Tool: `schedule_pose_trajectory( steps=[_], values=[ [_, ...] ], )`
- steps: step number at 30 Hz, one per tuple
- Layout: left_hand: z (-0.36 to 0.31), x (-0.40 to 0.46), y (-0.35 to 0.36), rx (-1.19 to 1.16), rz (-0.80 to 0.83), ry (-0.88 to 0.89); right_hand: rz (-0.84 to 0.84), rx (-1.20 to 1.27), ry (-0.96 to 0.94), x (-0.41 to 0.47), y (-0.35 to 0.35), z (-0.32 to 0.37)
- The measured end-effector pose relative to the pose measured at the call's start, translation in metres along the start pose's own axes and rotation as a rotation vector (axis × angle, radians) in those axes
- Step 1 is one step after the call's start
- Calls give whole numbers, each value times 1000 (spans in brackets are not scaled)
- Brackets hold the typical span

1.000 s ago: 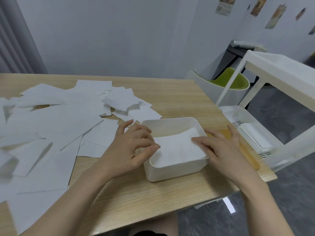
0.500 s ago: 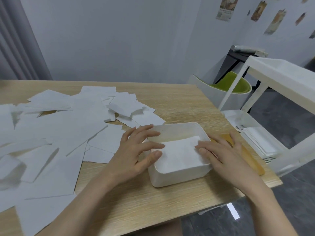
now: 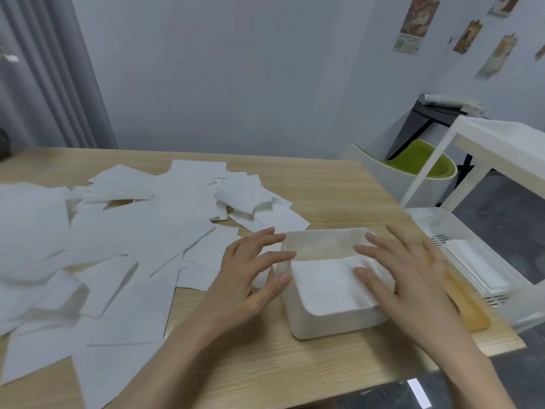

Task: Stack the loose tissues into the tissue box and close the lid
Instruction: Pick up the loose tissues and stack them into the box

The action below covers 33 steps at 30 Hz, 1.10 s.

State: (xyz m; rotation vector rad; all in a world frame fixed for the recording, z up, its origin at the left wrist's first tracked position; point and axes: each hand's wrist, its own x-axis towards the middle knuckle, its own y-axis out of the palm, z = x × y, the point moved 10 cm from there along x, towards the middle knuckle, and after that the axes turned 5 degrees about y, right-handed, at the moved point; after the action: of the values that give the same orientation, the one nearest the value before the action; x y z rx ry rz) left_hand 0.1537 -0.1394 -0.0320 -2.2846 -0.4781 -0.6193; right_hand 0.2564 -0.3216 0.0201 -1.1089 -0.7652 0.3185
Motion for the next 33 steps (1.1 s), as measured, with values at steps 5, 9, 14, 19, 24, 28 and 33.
schedule_pose_trajectory(
  steps=[5,9,14,19,24,28,33],
  values=[
    [22,-23,-33,21,-87,-103,-31,210,-46,4,4,46],
    [50,-48,-67,-13,-179,-241,5,336,-102,6,18,86],
    [70,-75,-107,60,-262,-286,49,360,-191,5,40,138],
    [86,-93,-132,236,-291,-312,197,425,-187,6,85,175],
    [105,-110,-137,327,-315,-410,329,450,-114,11,131,194],
    [111,-113,-136,305,-322,-444,372,505,-38,23,157,201],
    [115,-115,-138,306,-368,-423,400,460,111,47,188,194]
  ],
)
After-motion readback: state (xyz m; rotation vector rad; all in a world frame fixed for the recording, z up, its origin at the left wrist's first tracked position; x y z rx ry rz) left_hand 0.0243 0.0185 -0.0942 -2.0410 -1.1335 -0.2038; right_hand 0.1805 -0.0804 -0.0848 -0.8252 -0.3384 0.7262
